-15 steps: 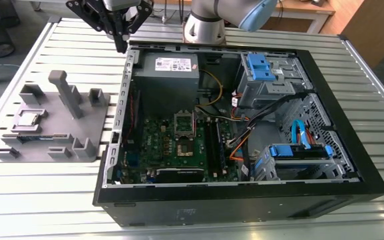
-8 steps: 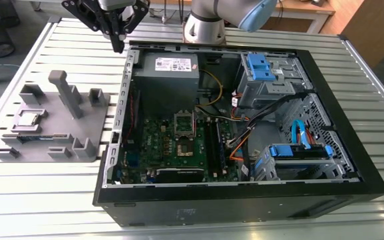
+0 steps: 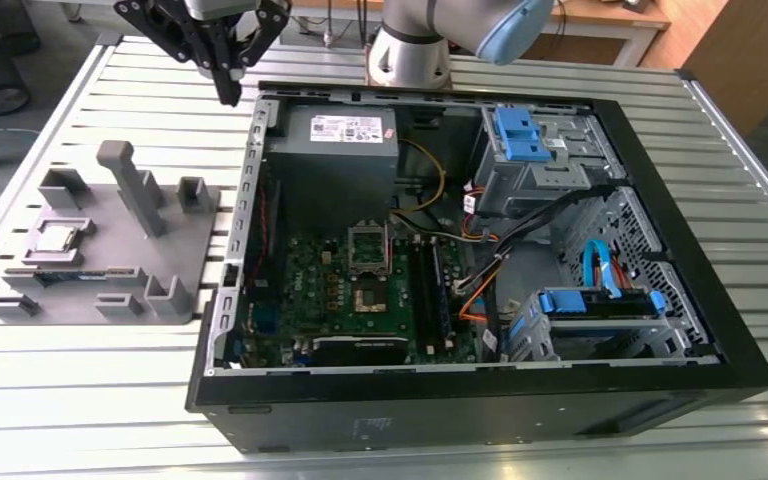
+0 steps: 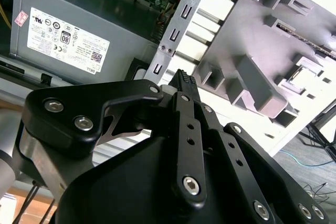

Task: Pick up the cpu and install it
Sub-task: 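Reach for the cpu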

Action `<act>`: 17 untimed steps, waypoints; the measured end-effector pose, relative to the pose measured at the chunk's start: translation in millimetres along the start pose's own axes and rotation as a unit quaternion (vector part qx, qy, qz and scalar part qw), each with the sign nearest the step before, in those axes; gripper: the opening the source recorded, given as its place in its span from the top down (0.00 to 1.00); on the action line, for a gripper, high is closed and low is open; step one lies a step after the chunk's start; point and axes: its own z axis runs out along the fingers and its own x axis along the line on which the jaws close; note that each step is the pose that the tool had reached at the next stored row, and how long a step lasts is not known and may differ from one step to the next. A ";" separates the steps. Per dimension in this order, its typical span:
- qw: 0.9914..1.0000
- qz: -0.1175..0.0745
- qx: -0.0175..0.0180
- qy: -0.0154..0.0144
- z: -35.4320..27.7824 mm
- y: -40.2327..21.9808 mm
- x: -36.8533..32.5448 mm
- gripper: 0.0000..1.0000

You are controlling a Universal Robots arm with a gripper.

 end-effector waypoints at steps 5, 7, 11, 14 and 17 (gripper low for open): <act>1.000 0.000 0.000 0.000 -0.1 -0.3 3.8 0.89; 1.000 0.000 0.000 0.000 -0.2 -0.4 5.5 0.89; 1.000 0.000 0.000 0.000 -0.3 -0.7 8.9 0.89; 1.000 0.000 0.000 0.000 -0.4 -0.9 11.5 0.89; 1.000 0.000 0.000 -0.001 -0.5 -1.1 14.1 0.89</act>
